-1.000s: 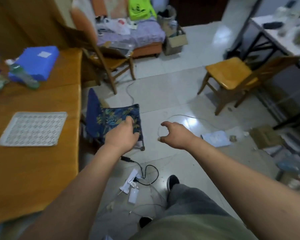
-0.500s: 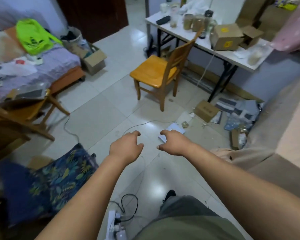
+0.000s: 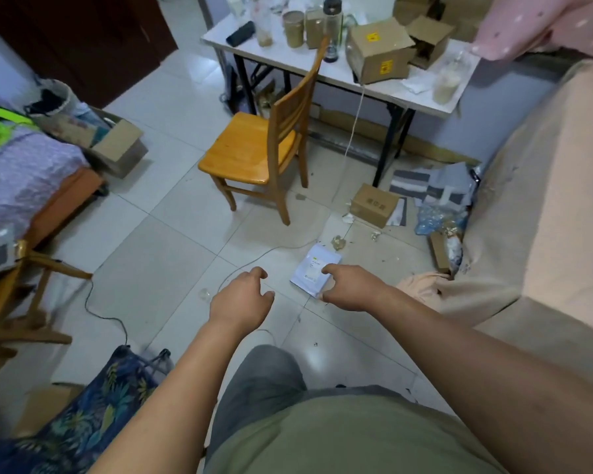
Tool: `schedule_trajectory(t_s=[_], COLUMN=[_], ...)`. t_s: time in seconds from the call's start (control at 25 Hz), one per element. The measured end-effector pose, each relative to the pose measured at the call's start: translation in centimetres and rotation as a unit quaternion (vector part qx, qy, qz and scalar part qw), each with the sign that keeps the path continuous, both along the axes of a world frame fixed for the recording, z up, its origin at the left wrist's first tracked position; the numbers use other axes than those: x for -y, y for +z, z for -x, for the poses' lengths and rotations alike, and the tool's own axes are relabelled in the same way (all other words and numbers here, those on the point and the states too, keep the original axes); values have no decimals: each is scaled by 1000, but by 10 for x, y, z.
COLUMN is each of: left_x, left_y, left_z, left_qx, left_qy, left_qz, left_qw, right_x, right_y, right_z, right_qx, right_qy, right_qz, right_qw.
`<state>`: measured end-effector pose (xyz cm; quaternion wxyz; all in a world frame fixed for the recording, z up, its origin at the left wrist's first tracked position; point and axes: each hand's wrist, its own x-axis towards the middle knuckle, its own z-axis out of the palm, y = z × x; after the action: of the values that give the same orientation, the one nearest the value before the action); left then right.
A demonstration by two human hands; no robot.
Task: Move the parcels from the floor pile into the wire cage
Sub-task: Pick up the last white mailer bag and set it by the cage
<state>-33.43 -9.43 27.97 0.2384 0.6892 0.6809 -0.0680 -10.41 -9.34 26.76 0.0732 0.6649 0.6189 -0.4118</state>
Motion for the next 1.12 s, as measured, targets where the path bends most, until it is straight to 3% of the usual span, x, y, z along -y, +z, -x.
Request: schedule_trajectory(t_s=[0.32, 0.64, 0.88, 1.12], left_x=[-157, -297, -334, -345], left_y=[-59, -155, -293, -458], left_z=[-13, -50, -68, -74], left_qx=[5, 13, 89, 81], left_qy=[-131, -250, -144, -127], left_qz=[27, 100, 160, 164], left_qw=[991, 963, 973, 975], right_x=[-97, -190, -206, -233], right_y=[-55, -151, -285, -452], right_z=[-8, -20, -38, -54], right_qx=[-31, -72, -98, -91], right_qy=[-124, -299, -342, -332], right_qz=[35, 35, 49, 60], right_qw=[991, 951, 933, 937])
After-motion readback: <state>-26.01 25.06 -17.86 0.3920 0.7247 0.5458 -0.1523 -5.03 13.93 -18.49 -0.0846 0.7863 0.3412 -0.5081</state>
